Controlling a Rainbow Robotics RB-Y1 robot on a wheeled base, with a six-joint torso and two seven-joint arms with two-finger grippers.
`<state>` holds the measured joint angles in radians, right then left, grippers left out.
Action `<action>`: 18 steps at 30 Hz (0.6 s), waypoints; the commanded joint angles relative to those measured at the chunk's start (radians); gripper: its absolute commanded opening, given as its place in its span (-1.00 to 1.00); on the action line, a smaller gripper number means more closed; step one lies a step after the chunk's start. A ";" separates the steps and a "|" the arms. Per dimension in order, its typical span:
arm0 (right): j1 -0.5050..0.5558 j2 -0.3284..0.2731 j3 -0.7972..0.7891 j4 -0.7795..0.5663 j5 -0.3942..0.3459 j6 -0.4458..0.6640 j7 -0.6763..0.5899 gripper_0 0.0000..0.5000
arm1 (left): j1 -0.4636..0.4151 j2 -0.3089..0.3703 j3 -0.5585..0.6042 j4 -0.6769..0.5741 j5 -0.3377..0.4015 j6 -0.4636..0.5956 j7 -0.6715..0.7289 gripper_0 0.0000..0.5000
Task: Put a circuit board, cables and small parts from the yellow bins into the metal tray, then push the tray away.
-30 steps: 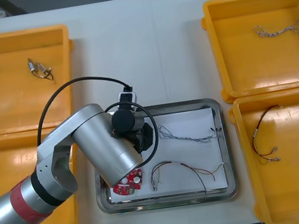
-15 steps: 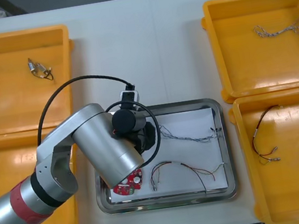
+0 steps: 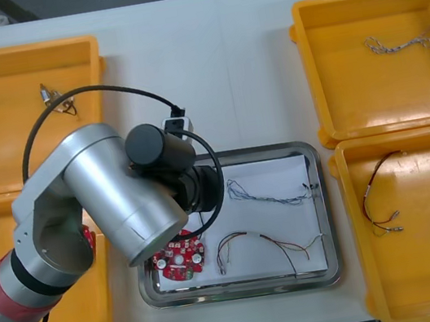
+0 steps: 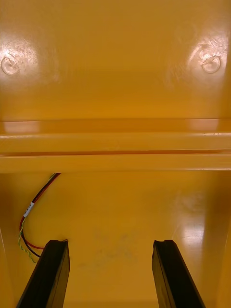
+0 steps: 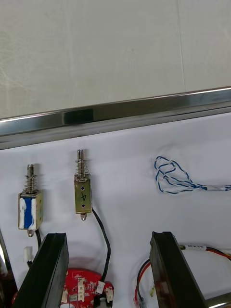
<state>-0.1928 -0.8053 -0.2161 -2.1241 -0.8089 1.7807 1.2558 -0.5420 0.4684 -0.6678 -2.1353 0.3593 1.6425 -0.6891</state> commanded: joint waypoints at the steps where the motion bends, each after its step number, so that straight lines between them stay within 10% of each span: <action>1: 0.009 0.008 0.009 -0.010 -0.007 0.006 0.054 1.00 | -0.030 0.032 0.114 -0.067 0.073 0.065 0.046 1.00; 18: 0.009 0.008 0.009 -0.010 -0.007 0.006 0.054 1.00 | -0.029 0.151 0.534 -0.071 0.294 0.255 -0.221 1.00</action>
<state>-0.1928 -0.8053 -0.2160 -2.1240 -0.8090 1.7807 1.2558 -0.5423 0.5620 -0.2139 -2.1650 0.6228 1.8551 -0.7461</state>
